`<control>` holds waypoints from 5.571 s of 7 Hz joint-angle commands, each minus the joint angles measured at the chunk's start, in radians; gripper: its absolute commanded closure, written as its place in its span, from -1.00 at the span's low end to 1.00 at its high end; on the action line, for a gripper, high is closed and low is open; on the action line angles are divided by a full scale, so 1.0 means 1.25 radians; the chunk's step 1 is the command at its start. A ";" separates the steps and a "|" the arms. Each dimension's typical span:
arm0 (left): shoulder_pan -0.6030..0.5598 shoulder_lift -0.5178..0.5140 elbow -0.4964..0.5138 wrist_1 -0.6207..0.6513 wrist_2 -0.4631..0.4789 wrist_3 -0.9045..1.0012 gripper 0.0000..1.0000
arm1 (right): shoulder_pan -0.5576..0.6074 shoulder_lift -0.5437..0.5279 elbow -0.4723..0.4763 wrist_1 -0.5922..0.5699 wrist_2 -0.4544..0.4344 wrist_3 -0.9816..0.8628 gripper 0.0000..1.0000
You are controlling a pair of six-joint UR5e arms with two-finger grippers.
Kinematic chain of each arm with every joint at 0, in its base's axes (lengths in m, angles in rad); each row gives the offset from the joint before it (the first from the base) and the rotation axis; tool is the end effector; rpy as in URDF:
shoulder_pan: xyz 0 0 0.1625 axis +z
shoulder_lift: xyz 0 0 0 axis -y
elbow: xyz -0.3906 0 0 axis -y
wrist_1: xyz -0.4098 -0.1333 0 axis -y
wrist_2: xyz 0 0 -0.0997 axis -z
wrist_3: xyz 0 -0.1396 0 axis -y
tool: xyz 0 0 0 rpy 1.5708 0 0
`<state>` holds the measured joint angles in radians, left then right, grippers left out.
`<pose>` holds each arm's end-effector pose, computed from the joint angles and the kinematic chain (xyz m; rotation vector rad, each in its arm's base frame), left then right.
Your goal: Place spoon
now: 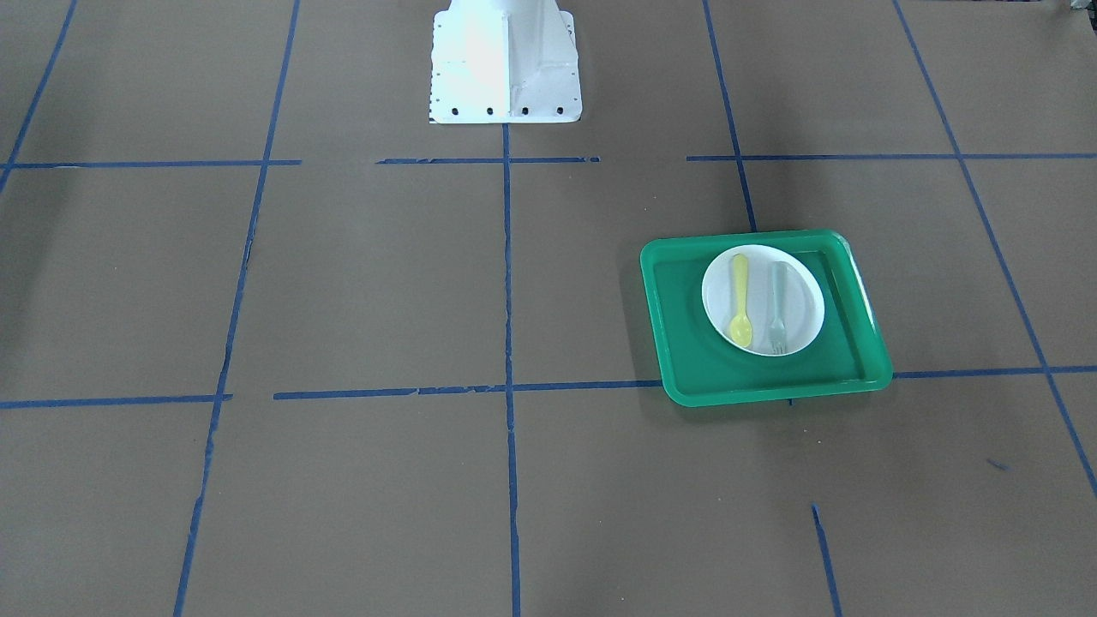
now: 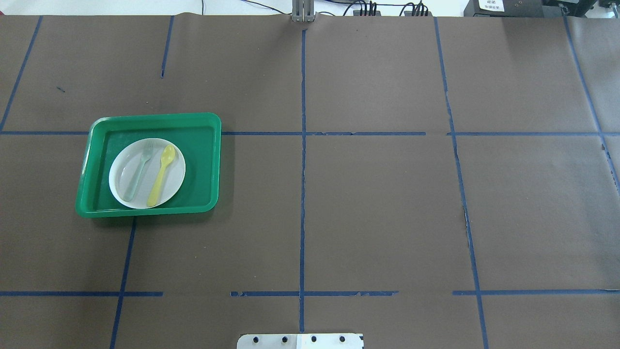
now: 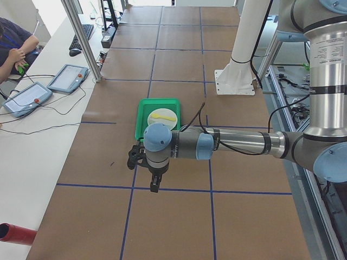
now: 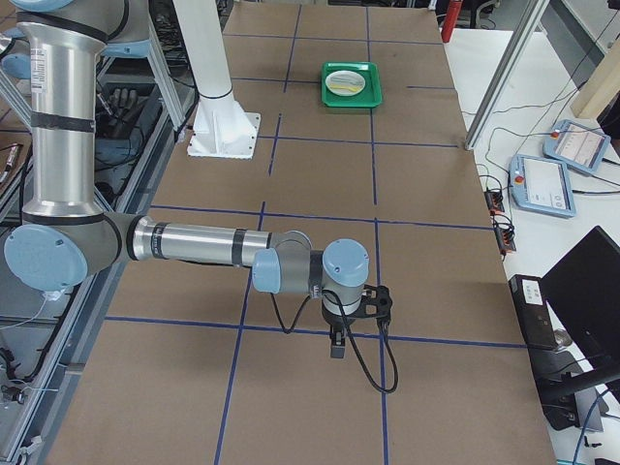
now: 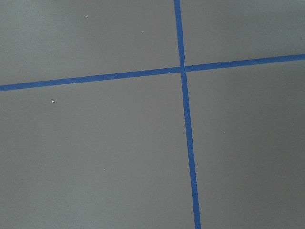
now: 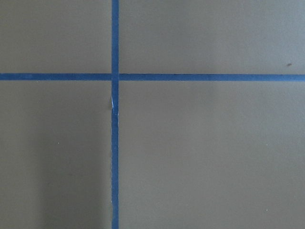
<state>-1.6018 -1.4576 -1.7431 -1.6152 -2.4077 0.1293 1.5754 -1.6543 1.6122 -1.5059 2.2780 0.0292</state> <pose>-0.0443 -0.4726 0.6091 0.1642 0.8263 0.1357 0.0448 -0.4788 0.6728 0.0131 -0.7074 0.0243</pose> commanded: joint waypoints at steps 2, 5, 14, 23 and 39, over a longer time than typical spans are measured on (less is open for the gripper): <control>0.153 -0.024 0.023 -0.252 -0.044 -0.193 -1.00 | 0.000 -0.001 0.000 0.000 0.000 0.000 -1.00; 0.355 -0.127 0.008 -0.400 0.150 -0.548 -1.00 | 0.000 0.001 0.000 0.001 0.000 0.000 -1.00; 0.678 -0.282 0.075 -0.395 0.321 -0.778 -0.26 | 0.000 0.001 0.000 0.001 0.000 0.000 -1.00; 0.707 -0.286 0.091 -0.394 0.319 -0.780 0.26 | 0.000 -0.001 0.000 0.001 0.000 0.000 -1.00; 0.716 -0.466 0.117 -0.191 0.358 -1.021 0.67 | 0.000 0.001 0.000 0.001 0.000 0.000 -1.00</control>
<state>-0.7166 -2.0294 -1.6123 -1.8512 -1.9708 -1.1406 1.5754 -1.6536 1.6122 -1.5060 2.2780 0.0292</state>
